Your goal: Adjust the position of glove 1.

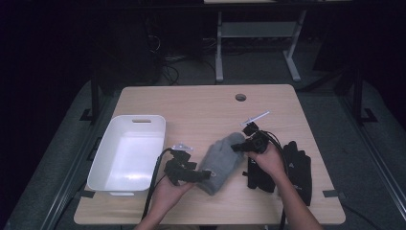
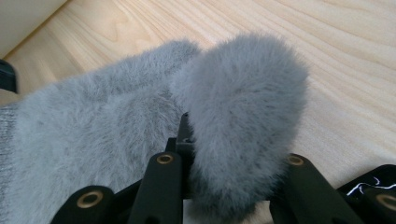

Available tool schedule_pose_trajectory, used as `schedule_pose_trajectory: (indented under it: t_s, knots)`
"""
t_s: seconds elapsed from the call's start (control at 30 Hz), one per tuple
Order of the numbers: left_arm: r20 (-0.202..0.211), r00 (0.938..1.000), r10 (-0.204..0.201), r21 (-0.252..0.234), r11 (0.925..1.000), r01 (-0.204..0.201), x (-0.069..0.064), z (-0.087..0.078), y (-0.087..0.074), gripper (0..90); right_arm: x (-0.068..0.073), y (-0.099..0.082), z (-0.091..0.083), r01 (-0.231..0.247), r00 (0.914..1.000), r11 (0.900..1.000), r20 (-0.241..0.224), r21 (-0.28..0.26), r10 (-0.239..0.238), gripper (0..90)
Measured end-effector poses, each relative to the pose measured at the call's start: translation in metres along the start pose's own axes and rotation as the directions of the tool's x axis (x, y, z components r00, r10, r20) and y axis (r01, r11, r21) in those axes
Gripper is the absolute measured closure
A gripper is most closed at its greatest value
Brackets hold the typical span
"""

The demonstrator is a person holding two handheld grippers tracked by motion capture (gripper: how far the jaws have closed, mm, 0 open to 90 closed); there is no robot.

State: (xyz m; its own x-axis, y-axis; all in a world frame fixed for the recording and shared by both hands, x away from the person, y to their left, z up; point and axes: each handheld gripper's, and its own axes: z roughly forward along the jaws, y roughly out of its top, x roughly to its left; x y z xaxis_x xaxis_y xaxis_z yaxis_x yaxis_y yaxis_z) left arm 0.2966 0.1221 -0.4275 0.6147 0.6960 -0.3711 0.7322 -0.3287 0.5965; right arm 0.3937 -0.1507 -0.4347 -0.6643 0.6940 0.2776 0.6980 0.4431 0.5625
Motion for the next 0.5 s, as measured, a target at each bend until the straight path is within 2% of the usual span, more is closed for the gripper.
schedule_pose_trajectory:
  t_s: [0.07,0.17,0.33,0.43,0.5]
  knots:
    - [0.017,0.9995,-0.026,0.030,0.9992,0.025,0.003,0.005,-0.001,26.0,0.001,0.000,0.000,-0.003,1.0000,1.0000,0.001,0.001,0.003,71.5]
    - [0.029,0.9983,-0.050,0.044,0.9978,0.049,0.005,0.009,-0.003,24.3,0.001,0.000,0.001,0.006,0.9999,1.0000,0.009,0.001,-0.006,71.0]
    - [0.080,0.9921,-0.097,0.076,0.9930,0.091,0.010,0.015,-0.005,25.7,0.000,-0.001,0.004,-0.025,0.9997,0.9997,-0.001,-0.001,0.025,66.8]
    - [0.095,0.9921,-0.082,0.082,0.9938,0.075,0.012,0.013,-0.004,34.3,-0.001,-0.001,0.007,-0.054,0.9985,0.9985,-0.008,-0.006,0.054,62.6]
    - [0.107,0.9903,-0.089,0.088,0.9929,0.080,0.014,0.012,-0.003,40.6,-0.003,-0.001,0.009,-0.083,0.9964,0.9965,-0.019,-0.009,0.083,60.3]
